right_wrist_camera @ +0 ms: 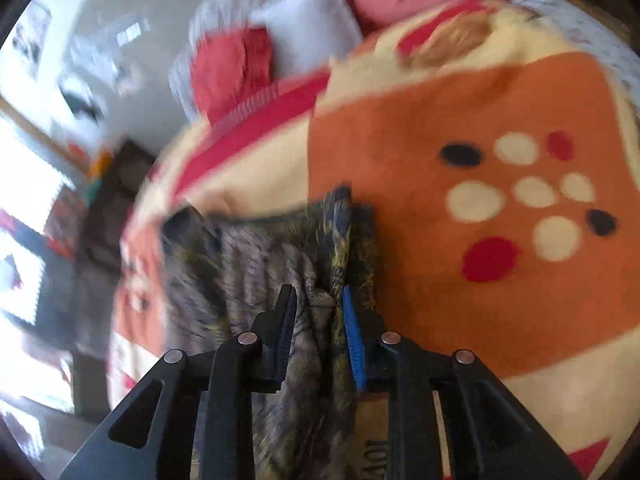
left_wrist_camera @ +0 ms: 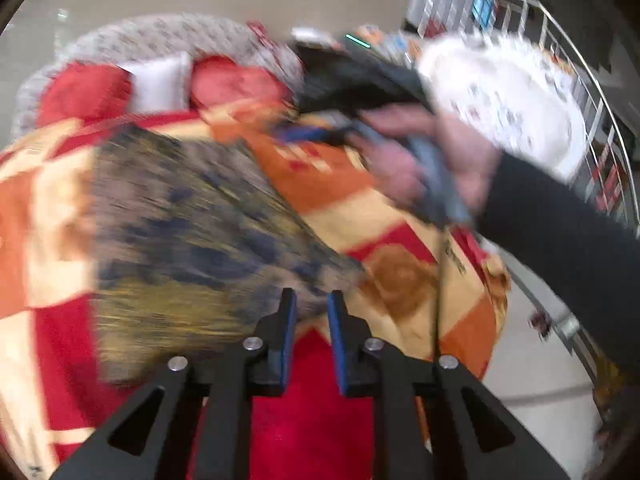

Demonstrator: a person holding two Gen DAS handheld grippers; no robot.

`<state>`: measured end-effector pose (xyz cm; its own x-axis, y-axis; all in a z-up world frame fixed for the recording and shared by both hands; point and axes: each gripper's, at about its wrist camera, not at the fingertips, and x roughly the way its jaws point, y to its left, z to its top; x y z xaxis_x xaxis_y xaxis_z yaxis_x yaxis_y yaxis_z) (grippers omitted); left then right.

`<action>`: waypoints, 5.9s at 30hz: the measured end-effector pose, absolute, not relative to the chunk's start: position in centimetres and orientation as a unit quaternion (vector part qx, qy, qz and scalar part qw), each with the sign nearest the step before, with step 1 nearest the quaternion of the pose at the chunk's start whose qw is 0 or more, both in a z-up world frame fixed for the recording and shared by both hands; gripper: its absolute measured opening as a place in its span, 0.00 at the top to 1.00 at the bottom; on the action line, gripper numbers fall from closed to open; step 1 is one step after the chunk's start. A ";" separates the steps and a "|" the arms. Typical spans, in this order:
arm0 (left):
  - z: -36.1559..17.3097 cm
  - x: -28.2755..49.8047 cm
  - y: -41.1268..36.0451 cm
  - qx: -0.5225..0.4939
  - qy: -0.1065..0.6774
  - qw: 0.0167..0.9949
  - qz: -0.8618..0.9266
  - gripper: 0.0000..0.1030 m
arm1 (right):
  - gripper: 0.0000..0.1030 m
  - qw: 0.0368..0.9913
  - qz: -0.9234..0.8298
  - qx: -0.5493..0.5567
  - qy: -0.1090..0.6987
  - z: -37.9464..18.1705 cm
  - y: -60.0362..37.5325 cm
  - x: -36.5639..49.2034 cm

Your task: Fold small clothes

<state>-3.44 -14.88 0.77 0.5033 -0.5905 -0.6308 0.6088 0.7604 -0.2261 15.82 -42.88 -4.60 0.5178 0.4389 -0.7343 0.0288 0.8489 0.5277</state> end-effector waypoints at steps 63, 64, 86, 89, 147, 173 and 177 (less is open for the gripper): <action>-8.2 18.1 -7.5 -0.297 0.521 0.720 -0.349 0.15 | 0.73 0.873 0.066 0.270 0.401 -9.6 -45.0 2.9; -8.4 18.4 -7.0 -0.312 0.519 0.718 -0.343 0.19 | 0.71 0.866 0.080 0.291 0.399 -9.9 -45.2 3.2; -5.1 16.7 -7.3 -0.265 0.508 0.782 -0.247 0.76 | 0.86 0.762 0.227 0.390 0.465 -14.1 -39.2 10.8; -2.9 16.1 -5.2 -0.252 0.485 0.800 -0.246 0.76 | 0.88 0.771 0.241 0.374 0.456 -12.1 -37.0 10.5; -6.9 20.7 2.0 -0.094 0.407 0.906 -0.060 0.36 | 1.00 0.908 0.122 -0.030 0.399 -10.8 -15.2 13.3; -7.2 21.5 -1.4 -0.018 0.444 0.891 -0.092 0.00 | 0.94 0.899 0.170 0.038 0.402 -10.7 -16.9 13.4; -7.4 21.5 -1.5 -0.030 0.444 0.890 -0.097 0.00 | 0.94 0.898 0.168 0.031 0.405 -10.8 -16.6 13.6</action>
<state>21.46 -1.55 -7.38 0.5869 -0.1990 -0.7848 0.1456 0.9795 -0.1395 13.61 -16.59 -10.82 0.6160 0.3261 -0.7171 -0.2760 0.9419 0.1913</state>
